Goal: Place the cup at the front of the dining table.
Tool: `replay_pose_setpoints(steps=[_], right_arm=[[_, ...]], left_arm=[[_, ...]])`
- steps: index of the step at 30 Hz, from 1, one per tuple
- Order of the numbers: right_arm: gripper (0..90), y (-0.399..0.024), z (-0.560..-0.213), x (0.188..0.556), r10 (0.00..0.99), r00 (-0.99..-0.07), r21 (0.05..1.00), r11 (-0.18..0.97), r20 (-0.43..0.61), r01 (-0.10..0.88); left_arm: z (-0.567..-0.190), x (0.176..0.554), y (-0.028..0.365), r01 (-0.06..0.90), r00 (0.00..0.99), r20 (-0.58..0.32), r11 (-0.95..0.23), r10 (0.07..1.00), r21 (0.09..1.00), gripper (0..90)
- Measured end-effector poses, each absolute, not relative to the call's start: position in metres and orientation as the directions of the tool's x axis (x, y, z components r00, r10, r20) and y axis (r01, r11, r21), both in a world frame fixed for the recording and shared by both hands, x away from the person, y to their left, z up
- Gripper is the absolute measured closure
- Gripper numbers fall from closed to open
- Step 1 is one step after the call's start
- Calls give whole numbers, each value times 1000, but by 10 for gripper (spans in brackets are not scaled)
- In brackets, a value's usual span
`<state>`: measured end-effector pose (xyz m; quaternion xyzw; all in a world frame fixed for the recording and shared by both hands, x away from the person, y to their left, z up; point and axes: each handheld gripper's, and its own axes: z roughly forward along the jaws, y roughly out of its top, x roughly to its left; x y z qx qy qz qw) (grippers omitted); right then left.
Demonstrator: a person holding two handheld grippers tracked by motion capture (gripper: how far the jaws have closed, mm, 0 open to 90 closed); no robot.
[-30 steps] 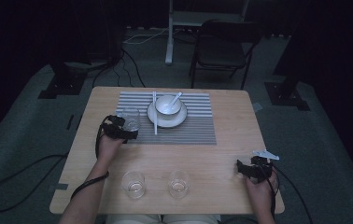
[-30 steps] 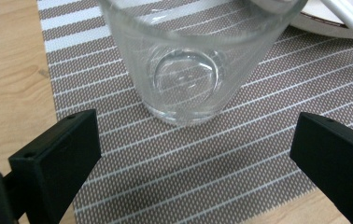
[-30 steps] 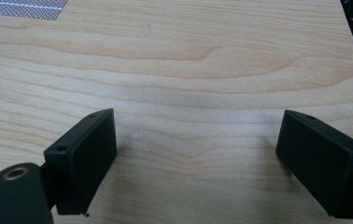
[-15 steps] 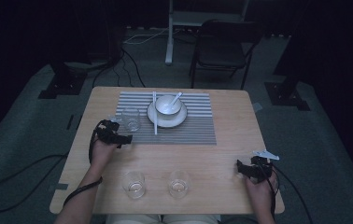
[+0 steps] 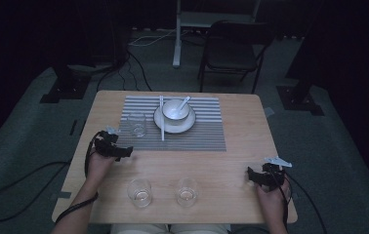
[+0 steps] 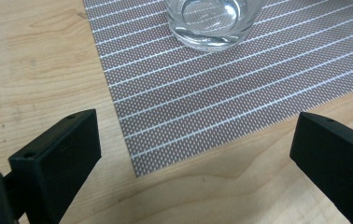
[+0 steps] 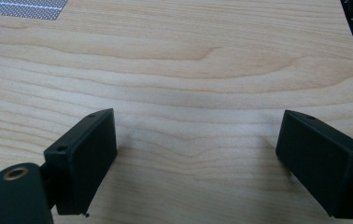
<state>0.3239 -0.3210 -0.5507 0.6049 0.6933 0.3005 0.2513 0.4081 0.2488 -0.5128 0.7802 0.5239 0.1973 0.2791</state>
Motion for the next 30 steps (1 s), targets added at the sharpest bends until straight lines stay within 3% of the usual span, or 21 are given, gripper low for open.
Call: replay_pose_setpoints(steps=[30], right_arm=[[118, -321, -551, 324, 990, -142, 721, 88, 15, 687]], left_arm=[[-513, 352, 302, 689, 335, -30, -223, 942, 690, 20]])
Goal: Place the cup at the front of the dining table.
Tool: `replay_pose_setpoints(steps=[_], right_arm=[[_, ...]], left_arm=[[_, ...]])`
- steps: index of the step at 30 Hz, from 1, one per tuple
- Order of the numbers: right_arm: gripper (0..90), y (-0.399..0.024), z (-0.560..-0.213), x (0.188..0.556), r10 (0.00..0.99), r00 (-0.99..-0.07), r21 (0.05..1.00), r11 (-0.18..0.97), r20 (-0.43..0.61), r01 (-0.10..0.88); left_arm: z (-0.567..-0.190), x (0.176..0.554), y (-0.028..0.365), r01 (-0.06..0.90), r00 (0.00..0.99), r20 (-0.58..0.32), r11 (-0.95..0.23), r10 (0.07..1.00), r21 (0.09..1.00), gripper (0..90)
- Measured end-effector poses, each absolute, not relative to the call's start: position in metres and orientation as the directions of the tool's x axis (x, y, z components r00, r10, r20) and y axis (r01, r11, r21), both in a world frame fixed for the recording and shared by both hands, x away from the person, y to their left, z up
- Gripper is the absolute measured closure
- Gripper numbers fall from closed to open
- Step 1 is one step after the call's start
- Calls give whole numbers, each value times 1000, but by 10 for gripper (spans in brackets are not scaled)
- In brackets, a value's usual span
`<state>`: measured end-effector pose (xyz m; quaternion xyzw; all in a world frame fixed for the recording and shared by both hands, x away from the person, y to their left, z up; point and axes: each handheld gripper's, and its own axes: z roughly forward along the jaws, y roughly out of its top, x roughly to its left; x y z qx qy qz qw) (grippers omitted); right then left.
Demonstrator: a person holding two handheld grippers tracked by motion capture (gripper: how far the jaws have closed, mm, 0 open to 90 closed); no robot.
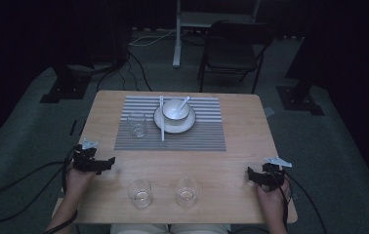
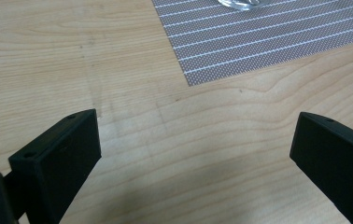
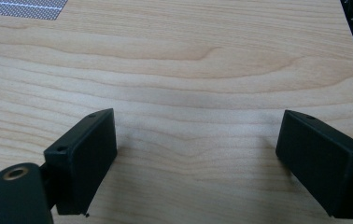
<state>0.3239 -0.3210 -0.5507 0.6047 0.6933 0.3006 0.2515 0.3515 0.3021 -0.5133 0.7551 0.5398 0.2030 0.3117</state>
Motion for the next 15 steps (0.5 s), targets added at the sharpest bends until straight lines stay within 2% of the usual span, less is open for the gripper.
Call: replay_pose_setpoints(steps=[10, 15], right_arm=[[118, -321, -551, 324, 990, -142, 721, 87, 15, 688], [118, -321, -551, 324, 990, -141, 720, 86, 16, 689]], left_arm=[[-519, 322, 318, 674, 314, -46, -189, 948, 714, 21], [-522, 308, 321, 665, 310, -23, -200, 951, 720, 20]])
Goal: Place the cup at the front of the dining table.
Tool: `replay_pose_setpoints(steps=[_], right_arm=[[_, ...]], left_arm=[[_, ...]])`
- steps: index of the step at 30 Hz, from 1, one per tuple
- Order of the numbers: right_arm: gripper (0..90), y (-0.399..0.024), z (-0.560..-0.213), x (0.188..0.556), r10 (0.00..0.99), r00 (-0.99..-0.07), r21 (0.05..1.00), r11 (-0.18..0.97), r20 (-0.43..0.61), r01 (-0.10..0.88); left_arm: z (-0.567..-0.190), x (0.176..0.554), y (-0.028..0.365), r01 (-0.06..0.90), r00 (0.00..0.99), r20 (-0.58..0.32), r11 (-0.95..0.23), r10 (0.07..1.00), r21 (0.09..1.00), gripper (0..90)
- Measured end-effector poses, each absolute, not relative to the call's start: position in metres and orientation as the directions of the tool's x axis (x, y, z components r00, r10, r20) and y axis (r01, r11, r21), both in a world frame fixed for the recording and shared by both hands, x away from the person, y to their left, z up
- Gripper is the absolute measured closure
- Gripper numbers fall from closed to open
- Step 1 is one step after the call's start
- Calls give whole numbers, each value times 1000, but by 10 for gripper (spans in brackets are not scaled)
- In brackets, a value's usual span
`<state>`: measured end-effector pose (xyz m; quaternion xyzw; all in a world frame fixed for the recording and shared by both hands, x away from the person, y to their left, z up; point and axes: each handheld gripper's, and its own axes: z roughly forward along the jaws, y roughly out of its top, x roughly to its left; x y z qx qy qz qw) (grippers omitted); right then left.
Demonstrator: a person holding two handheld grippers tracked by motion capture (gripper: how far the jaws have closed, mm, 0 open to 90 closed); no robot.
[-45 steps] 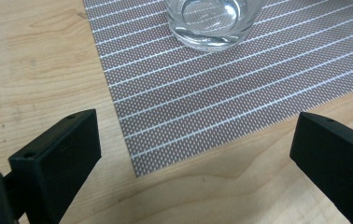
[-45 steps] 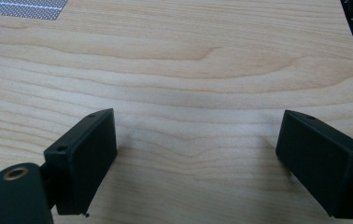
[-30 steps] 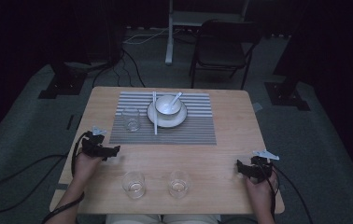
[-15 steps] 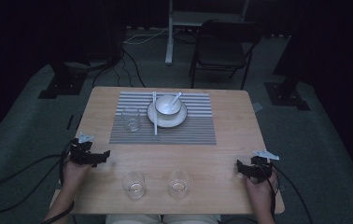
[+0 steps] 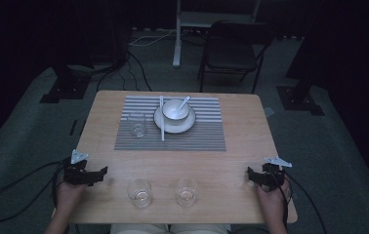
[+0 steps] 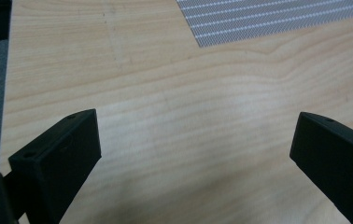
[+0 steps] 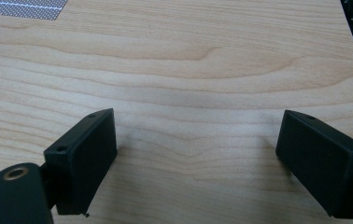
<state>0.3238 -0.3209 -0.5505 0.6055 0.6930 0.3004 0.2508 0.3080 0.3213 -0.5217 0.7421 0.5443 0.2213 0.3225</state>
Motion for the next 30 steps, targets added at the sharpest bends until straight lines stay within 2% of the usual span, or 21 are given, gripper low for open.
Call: replay_pose_setpoints(steps=[14, 19, 30], right_arm=[[117, -321, -551, 324, 990, -142, 721, 87, 15, 688], [118, -321, -551, 324, 990, -141, 720, 87, 16, 688], [118, -321, -551, 324, 990, -141, 720, 86, 16, 688]], left_arm=[[-533, 275, 330, 655, 295, -8, -196, 956, 730, 21], [-535, 263, 335, 658, 254, 7, -178, 967, 731, 20], [-540, 242, 342, 650, 229, 14, -164, 973, 742, 21]])
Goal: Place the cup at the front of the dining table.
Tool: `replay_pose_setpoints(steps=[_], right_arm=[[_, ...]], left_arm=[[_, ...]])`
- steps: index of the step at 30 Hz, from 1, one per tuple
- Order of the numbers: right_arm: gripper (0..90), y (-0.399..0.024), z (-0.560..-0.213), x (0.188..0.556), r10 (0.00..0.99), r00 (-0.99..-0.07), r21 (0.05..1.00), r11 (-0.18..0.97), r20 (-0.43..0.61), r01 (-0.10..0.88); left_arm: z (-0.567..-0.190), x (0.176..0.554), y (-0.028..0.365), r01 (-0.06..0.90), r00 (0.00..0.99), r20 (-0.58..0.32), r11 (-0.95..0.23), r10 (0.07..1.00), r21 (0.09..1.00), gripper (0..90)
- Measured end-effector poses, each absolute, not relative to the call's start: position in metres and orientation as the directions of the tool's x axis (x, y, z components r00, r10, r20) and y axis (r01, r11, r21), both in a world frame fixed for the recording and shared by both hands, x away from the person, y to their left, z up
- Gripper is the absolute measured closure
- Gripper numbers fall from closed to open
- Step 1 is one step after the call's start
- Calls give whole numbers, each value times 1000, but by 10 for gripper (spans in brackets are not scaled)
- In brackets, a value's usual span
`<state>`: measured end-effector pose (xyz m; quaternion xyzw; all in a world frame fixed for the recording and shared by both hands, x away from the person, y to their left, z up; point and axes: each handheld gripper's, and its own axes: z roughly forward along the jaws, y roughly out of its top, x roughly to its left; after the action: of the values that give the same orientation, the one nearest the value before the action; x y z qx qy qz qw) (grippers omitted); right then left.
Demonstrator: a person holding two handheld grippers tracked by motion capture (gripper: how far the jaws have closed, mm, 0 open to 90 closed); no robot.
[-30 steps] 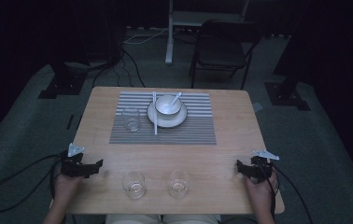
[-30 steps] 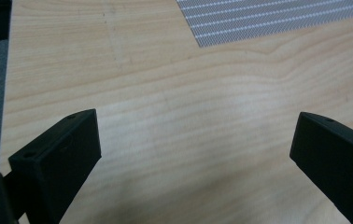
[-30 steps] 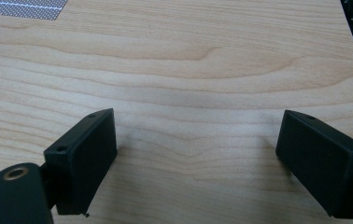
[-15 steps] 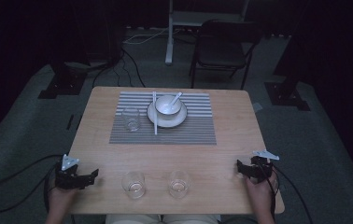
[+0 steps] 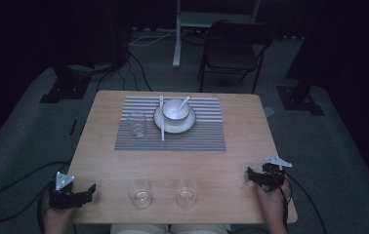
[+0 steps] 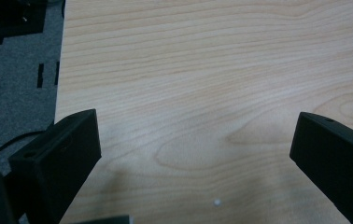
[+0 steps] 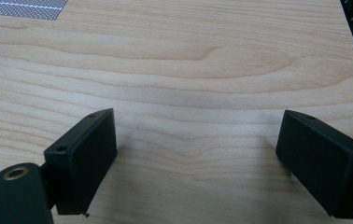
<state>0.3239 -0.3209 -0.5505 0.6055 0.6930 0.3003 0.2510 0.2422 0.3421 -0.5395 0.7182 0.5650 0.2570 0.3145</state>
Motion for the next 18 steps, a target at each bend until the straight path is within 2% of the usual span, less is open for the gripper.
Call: replay_pose_setpoints(steps=[6, 18], right_arm=[[118, -321, -551, 324, 990, -141, 720, 87, 16, 688], [117, -321, -551, 324, 990, -142, 721, 87, 15, 688]], left_arm=[[-541, 232, 345, 653, 225, 41, -182, 974, 735, 20], [-544, 216, 352, 670, 161, 30, -132, 986, 730, 20]])
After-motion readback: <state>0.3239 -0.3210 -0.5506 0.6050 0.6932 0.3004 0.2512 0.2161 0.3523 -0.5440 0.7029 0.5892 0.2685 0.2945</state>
